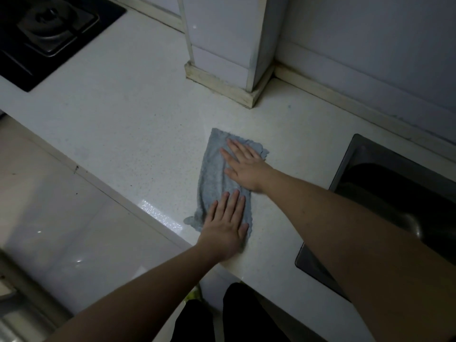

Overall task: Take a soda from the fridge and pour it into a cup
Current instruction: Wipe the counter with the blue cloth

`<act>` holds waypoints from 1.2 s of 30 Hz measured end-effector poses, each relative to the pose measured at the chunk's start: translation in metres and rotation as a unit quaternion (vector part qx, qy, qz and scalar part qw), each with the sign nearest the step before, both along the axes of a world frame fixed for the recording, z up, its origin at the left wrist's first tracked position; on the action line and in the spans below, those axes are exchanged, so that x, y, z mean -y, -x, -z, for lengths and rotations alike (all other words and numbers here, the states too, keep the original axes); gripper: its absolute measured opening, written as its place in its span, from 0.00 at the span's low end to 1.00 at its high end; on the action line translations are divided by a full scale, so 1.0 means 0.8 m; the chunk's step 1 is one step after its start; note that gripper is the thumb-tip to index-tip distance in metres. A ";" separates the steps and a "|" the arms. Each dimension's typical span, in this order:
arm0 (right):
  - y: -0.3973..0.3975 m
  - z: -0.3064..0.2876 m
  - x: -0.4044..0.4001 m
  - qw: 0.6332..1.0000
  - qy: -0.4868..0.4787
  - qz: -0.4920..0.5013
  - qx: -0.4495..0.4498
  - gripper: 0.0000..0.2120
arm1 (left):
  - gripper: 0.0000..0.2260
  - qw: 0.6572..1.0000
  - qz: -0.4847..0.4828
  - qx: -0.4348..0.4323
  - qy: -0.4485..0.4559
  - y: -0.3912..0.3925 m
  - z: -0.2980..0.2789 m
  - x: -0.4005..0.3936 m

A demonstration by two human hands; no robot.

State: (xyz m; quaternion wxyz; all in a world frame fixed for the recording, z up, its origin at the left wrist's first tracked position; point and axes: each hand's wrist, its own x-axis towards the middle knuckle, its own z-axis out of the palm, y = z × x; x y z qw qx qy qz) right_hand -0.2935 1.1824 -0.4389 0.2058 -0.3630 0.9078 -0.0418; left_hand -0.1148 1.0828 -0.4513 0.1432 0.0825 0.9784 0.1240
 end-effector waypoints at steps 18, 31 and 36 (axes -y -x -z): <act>0.012 0.008 -0.048 0.998 0.029 -0.055 -0.030 0.28 | 0.28 1.000 -0.001 -0.013 0.023 0.004 0.001 -0.046; -0.003 0.011 -0.124 0.999 0.022 0.026 -0.027 0.30 | 0.29 0.994 0.111 0.011 0.016 0.019 -0.006 -0.066; -0.016 0.009 -0.146 0.996 0.028 0.079 -0.011 0.30 | 0.30 0.987 0.161 0.013 0.013 0.027 -0.007 -0.070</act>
